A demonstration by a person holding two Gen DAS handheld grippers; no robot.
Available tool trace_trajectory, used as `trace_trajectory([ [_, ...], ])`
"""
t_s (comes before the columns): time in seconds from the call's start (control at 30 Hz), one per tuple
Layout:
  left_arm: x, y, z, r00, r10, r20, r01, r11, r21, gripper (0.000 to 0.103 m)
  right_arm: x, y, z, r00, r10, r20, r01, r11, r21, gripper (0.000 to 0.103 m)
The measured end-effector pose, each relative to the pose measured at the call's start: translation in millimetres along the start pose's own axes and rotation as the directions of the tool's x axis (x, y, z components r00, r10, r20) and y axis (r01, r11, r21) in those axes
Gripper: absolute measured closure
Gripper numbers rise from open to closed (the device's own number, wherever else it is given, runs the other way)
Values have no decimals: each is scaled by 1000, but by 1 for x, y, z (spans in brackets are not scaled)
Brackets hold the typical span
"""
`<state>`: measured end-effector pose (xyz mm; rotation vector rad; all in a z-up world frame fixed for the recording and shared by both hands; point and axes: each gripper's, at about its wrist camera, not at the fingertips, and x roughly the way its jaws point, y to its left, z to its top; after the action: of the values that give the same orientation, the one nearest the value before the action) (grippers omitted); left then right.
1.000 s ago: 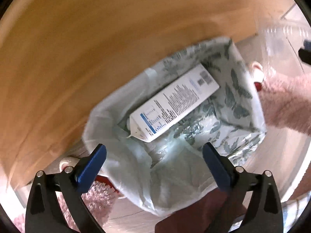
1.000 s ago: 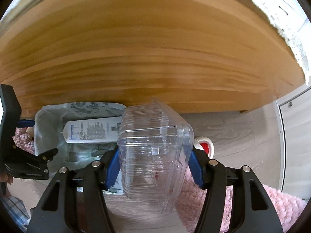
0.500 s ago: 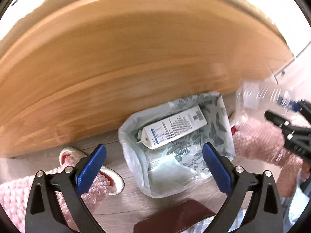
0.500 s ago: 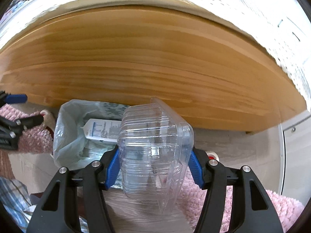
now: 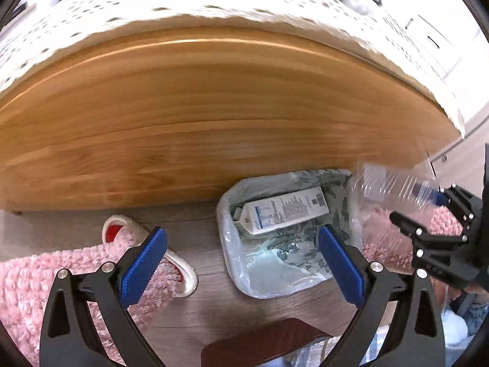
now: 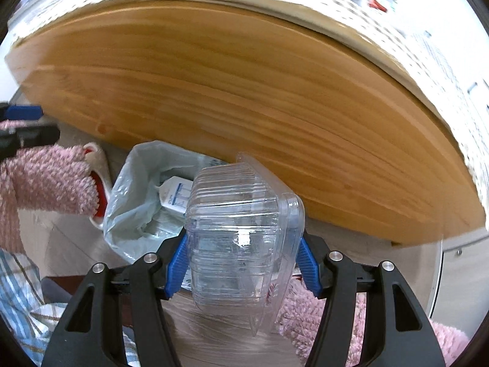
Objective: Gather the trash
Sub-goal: 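Withdraw the open left tool while the right tool carries the clamshell over the bag, then lower the clear clamshell into the bag with the right tool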
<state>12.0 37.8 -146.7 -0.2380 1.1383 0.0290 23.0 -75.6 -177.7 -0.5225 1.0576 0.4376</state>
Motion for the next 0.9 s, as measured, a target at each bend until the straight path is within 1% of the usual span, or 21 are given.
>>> trace_trajectory([
  [0.1, -3, 15, -1, 1000, 0, 0, 0, 999, -48, 7, 9, 14, 4, 1000, 8, -10, -9, 998, -65, 43],
  [0.27, 15, 28, -4, 999, 6, -49, -10, 996, -85, 7, 22, 38, 10, 999, 33, -22, -36, 985, -170, 43],
  [0.43, 29, 39, -6, 995, 1, -97, -12, 994, -111, 7, 33, 58, 11, 998, 59, -35, -66, 960, -270, 43],
  [0.57, 38, 42, -6, 993, 9, -120, -25, 992, -128, 7, 44, 73, 9, 994, 91, -64, -108, 927, -359, 43],
  [0.7, 50, 47, -5, 986, 32, -165, -55, 989, -137, 7, 55, 88, 5, 992, 99, -83, -126, 883, -452, 43],
  [0.9, 70, 55, -9, 972, 37, -232, -75, 985, -156, 7, 73, 100, -1, 979, 154, -132, -201, 827, -525, 43],
])
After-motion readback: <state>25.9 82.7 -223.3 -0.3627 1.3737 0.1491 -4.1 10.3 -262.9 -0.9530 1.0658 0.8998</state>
